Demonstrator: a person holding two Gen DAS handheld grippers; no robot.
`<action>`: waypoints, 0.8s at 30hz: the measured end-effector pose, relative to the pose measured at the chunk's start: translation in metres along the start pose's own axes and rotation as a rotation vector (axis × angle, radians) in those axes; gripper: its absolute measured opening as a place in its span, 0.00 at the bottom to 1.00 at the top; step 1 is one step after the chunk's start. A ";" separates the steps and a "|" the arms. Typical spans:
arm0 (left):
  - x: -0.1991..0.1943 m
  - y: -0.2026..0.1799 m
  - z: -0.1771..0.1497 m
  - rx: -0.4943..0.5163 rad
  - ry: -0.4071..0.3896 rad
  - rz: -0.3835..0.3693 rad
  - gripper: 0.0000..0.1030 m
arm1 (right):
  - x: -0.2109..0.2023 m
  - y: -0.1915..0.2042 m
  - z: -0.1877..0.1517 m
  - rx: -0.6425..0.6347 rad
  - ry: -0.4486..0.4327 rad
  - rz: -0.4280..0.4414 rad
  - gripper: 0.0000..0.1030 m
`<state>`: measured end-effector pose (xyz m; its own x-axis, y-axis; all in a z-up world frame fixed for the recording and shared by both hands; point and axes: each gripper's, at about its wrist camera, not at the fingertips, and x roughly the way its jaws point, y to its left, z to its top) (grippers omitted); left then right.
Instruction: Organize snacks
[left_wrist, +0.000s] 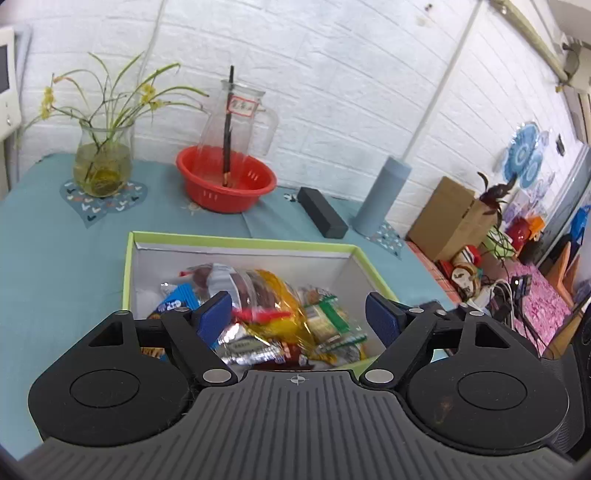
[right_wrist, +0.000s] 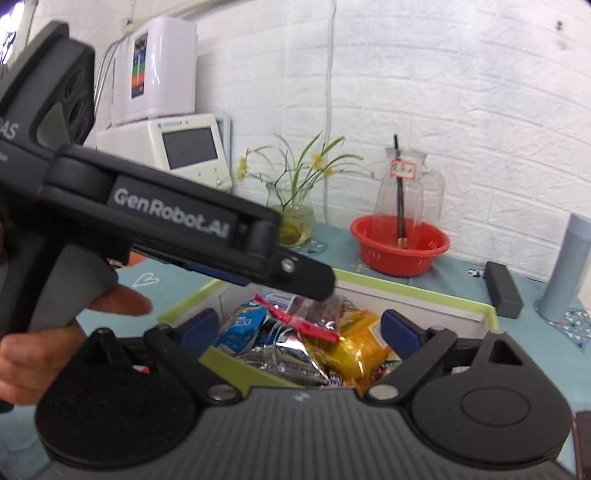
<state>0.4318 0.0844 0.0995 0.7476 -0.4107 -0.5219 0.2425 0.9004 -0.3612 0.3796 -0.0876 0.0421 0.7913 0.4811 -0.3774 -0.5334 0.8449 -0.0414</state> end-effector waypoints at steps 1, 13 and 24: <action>-0.006 -0.003 -0.004 0.007 -0.002 0.000 0.67 | -0.012 -0.001 -0.005 0.010 -0.009 -0.007 0.91; -0.013 0.001 -0.115 -0.148 0.166 -0.058 0.67 | -0.106 -0.019 -0.110 0.171 0.091 -0.095 0.91; 0.059 -0.029 -0.086 -0.048 0.276 -0.122 0.42 | -0.040 -0.026 -0.085 0.148 0.123 0.094 0.91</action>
<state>0.4156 0.0222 0.0128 0.5167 -0.5444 -0.6608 0.2854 0.8372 -0.4666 0.3358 -0.1488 -0.0207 0.6928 0.5350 -0.4836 -0.5464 0.8270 0.1321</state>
